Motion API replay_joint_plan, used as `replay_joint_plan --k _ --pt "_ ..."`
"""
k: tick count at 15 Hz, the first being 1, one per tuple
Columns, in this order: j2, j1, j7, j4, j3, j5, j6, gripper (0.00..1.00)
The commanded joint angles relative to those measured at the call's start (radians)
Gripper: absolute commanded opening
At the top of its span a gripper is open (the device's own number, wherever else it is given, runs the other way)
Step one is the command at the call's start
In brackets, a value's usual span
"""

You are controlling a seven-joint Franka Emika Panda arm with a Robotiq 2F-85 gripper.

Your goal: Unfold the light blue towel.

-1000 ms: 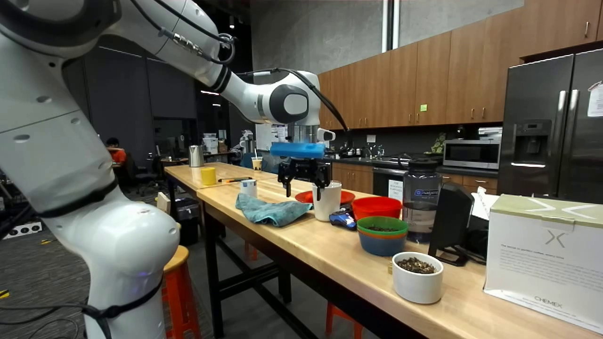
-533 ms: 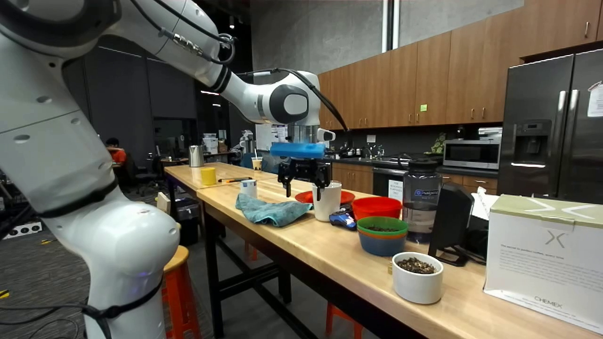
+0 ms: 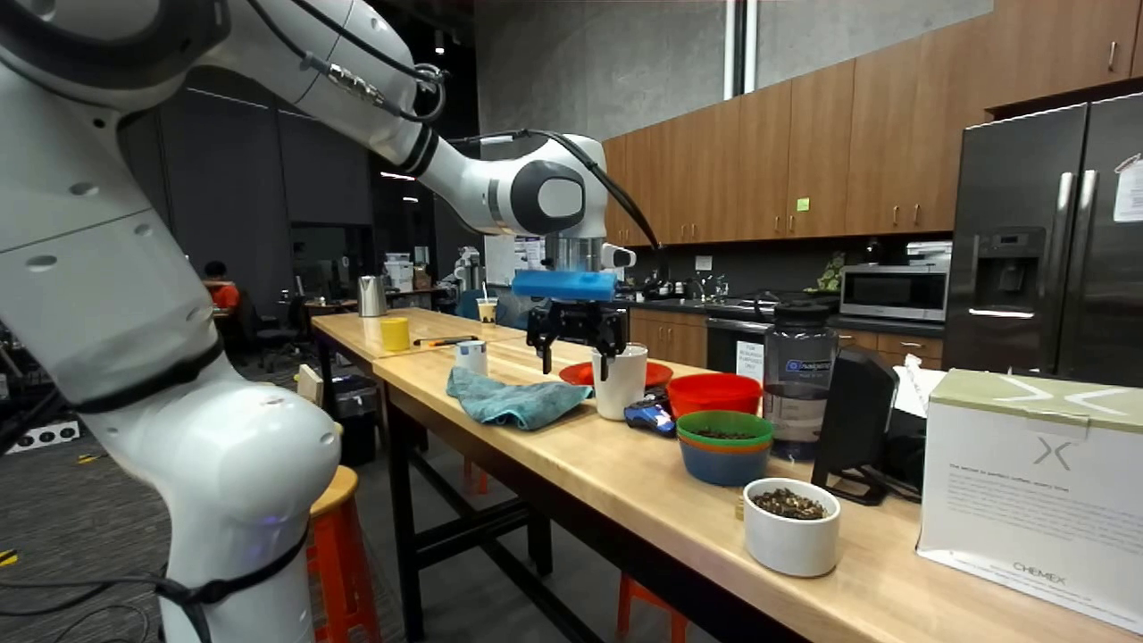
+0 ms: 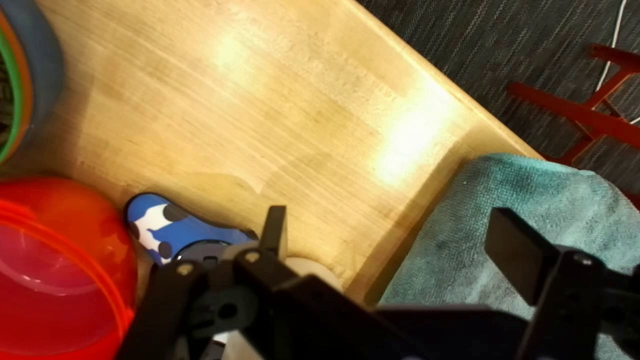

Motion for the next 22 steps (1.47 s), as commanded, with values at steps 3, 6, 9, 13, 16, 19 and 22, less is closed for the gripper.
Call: replay_joint_plan --k 3,6,9,13,16,19,22 --pt "0.003 -0.025 -0.009 0.002 0.023 0.011 -0.002 1.0" --pt "0.003 -0.025 -0.009 0.002 0.023 0.011 -0.002 1.0" --pt "0.003 -0.025 -0.009 0.002 0.023 0.011 -0.002 1.0" --pt "0.019 -0.014 -0.031 -0.022 0.019 0.037 0.034 1.0" --pt "0.035 -0.002 -0.063 -0.033 0.025 0.067 0.05 1.0" --pt "0.057 -0.001 -0.089 -0.033 0.036 0.087 0.062 1.0" --pt "0.08 0.005 -0.113 -0.038 0.052 0.107 0.079 1.0"
